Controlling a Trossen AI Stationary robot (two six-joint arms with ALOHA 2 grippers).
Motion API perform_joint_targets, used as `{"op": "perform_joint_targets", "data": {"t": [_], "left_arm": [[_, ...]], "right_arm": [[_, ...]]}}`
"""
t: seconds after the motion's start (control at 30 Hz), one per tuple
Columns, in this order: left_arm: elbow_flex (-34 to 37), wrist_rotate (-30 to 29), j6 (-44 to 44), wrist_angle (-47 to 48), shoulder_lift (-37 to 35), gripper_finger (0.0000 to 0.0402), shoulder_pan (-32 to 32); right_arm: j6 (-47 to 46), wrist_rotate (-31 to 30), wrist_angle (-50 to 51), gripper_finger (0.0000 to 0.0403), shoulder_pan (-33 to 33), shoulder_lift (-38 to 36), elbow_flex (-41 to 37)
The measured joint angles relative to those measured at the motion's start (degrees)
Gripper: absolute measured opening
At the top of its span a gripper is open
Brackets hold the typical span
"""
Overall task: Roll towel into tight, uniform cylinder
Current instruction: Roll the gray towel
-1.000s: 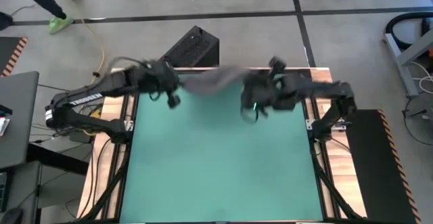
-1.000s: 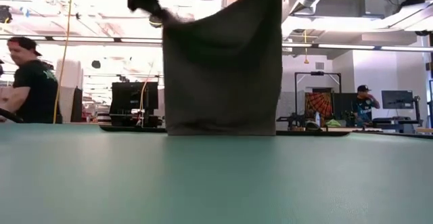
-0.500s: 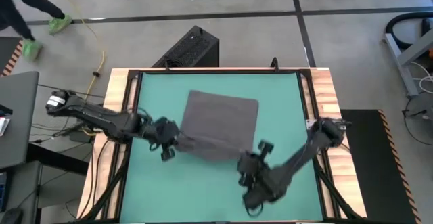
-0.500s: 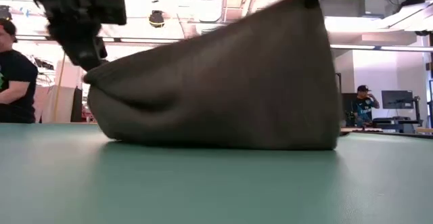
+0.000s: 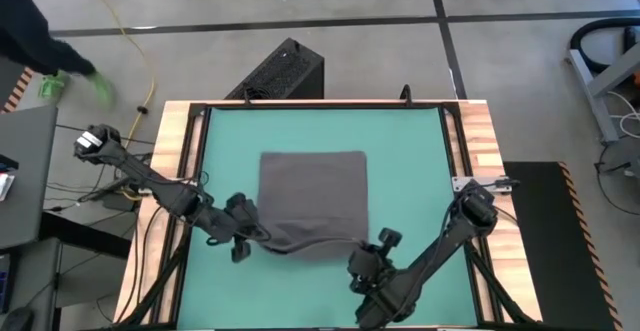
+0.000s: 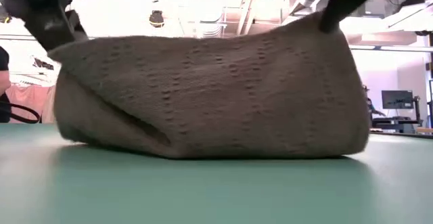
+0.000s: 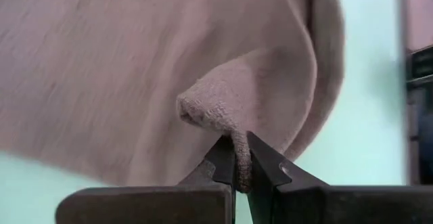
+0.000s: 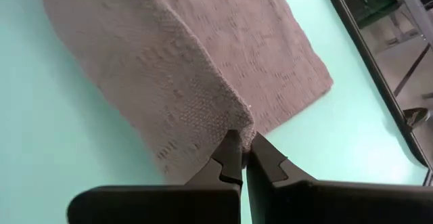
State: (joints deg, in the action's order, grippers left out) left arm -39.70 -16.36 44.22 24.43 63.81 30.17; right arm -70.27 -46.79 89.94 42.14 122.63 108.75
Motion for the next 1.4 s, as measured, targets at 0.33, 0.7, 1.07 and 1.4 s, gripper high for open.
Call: {"op": "perform_joint_targets", "data": {"t": [0.33, 0.7, 1.07, 1.4], "left_arm": [[-0.7, 2.4, 12.4, 1.5, -0.2, 0.0000, -1.0], [-0.8, 0.6, 5.2, 1.6, -0.1, 0.0001, 0.2], [-0.8, 6.1, -7.1, 1.6, -0.1, 0.0115, 8.2], [-0.8, 2.5, -14.1, 3.1, 0.0, 0.0200, 19.8]], "right_arm": [[8.8, -4.2, 0.0, 0.0017, -4.2, 0.0, 2.4], [13.8, -6.0, 0.1, 0.0017, -8.0, -1.7, 2.4], [9.3, -4.6, 0.1, 0.0017, -3.9, -1.7, 2.4], [5.2, -2.6, 0.1, 0.0017, -1.2, -1.7, 2.4]]}}
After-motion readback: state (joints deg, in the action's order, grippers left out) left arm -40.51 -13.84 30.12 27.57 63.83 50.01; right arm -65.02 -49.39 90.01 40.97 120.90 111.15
